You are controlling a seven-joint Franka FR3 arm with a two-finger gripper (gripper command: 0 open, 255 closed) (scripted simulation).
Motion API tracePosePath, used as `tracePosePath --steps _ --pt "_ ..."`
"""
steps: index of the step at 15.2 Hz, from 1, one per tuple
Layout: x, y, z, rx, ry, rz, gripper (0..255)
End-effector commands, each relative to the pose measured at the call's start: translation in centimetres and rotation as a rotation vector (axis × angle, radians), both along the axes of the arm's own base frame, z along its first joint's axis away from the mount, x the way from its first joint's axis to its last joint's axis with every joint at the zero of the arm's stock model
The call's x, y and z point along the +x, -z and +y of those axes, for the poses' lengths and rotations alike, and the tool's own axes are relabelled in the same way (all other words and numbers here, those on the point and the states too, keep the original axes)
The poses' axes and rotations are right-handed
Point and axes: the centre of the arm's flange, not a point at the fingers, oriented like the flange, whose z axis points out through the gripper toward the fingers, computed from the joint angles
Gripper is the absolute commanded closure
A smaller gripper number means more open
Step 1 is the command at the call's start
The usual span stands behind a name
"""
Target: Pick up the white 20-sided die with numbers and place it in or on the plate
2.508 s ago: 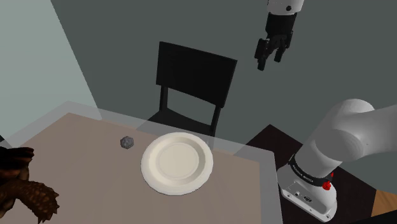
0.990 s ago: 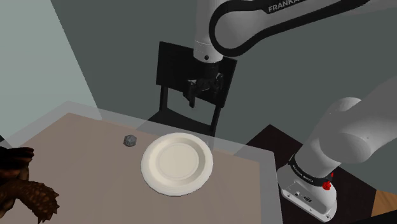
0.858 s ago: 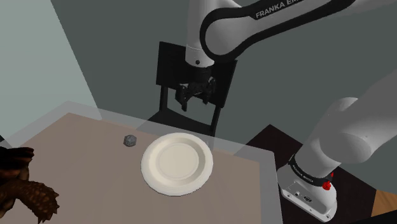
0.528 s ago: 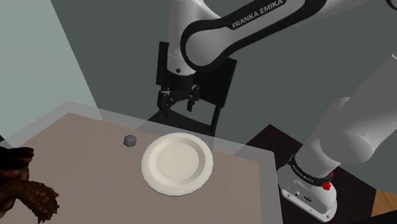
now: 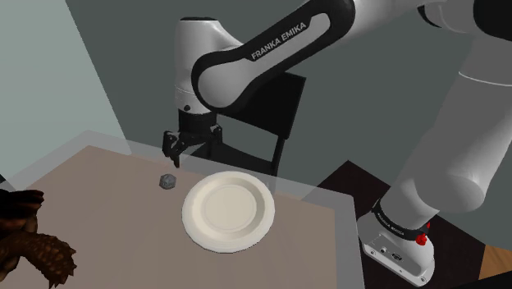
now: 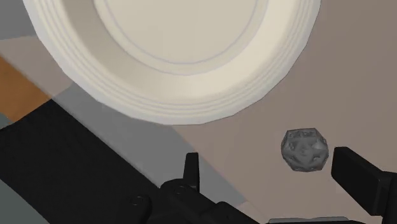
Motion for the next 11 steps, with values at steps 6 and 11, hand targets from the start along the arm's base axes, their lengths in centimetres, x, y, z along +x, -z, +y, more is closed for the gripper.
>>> tracePosePath --steps 6,11 --pt "2.9 2.4 6.7 0.053 0.003 -0.009 0" --pt "3.0 4.9 7.3 0.053 0.003 -0.009 0"
